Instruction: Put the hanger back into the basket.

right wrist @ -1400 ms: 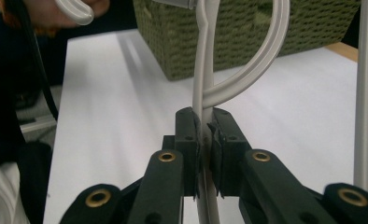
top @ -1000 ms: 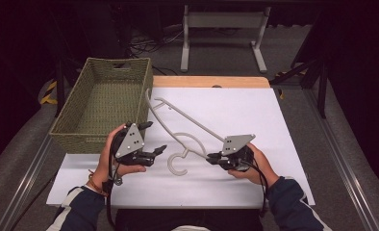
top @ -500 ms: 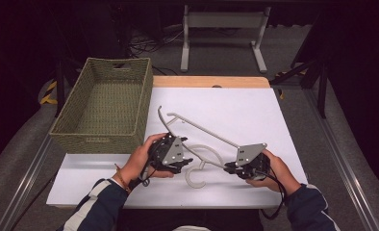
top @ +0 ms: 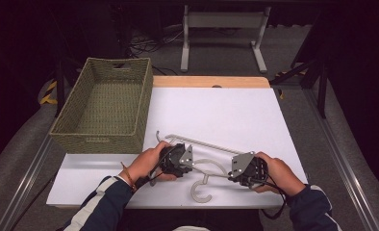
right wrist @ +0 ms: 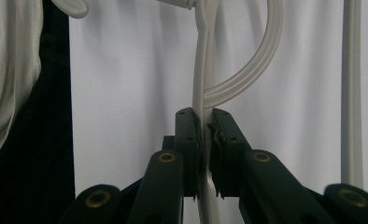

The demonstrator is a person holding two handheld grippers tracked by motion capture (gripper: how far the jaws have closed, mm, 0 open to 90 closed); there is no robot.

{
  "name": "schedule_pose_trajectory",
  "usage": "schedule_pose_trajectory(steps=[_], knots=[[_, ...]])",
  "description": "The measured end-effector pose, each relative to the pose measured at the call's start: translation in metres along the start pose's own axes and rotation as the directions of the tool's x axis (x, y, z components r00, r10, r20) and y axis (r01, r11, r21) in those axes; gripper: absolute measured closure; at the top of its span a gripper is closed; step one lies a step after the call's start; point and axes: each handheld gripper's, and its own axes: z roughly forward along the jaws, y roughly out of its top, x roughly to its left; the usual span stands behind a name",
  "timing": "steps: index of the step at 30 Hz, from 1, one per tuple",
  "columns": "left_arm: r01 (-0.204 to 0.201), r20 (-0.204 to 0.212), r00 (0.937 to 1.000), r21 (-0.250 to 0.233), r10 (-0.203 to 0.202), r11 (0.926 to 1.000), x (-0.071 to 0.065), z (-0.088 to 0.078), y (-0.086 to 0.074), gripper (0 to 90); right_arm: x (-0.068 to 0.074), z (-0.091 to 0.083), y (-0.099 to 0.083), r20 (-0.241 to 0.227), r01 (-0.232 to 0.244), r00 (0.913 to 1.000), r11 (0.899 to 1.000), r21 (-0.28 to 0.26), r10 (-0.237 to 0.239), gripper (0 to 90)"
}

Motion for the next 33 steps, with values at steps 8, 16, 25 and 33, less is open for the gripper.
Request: schedule_pose_trajectory(steps=[8,16,25,33], knots=[[-0.028,0.029,0.9992,0.051,0.027,0.9983,0.002,0.005,0.002,68.3,-0.001,-0.002,0.002,0.015,0.026,0.9995,1.0,0.004,-0.026,82.0],[-0.093,0.042,0.9951,0.093,0.09,0.9912,0.004,0.008,0.012,73.3,-0.004,-0.009,0.003,0.083,0.038,0.9958,0.999,0.001,-0.038,78.4],[-0.014,-0.037,0.9992,0.034,0.015,0.9993,0.013,0.008,0.023,82.0,-0.021,-0.035,-0.014,0.258,-0.137,0.9469,0.967,-0.214,0.191,67.6],[0.152,-0.081,0.9839,-0.085,-0.159,0.9847,0.025,0.001,0.018,82.1,-0.03,-0.058,-0.041,0.286,-0.274,0.8631,0.861,-0.429,0.417,48.3]])
